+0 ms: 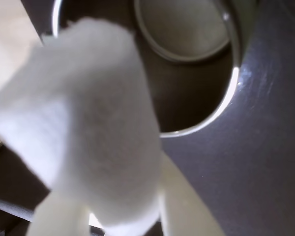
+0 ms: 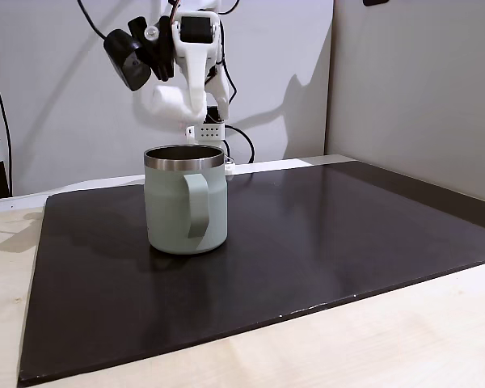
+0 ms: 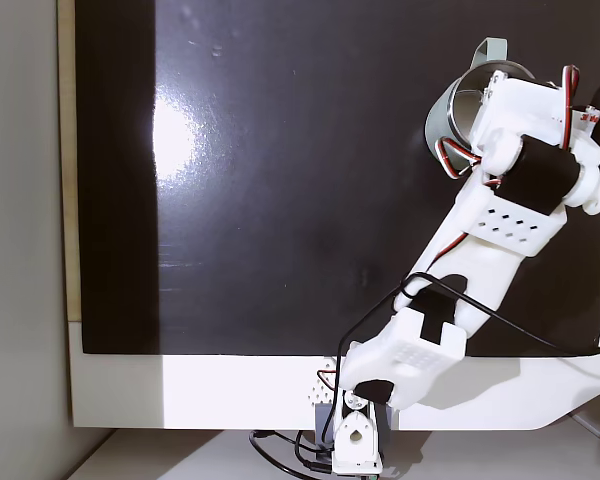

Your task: Grasp a gauze and put it in the cup.

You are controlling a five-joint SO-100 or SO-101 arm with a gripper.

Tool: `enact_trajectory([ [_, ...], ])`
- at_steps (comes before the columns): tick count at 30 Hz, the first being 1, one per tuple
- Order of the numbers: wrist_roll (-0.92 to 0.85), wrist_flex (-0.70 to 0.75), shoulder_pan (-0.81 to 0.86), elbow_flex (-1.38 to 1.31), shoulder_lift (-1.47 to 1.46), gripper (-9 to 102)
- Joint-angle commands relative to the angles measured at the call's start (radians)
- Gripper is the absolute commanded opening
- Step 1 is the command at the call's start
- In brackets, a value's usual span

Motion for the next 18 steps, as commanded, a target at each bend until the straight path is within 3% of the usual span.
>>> enact_trajectory([
  [1,0.0,0.005,0.008,-0.055,0.005,0],
  [10,0.003,0.006,0.021,-0.052,-0.003,0],
  [15,0.003,0.006,0.025,-0.051,-0.003,22],
  [18,0.003,0.006,0.025,-0.048,-0.003,27],
])
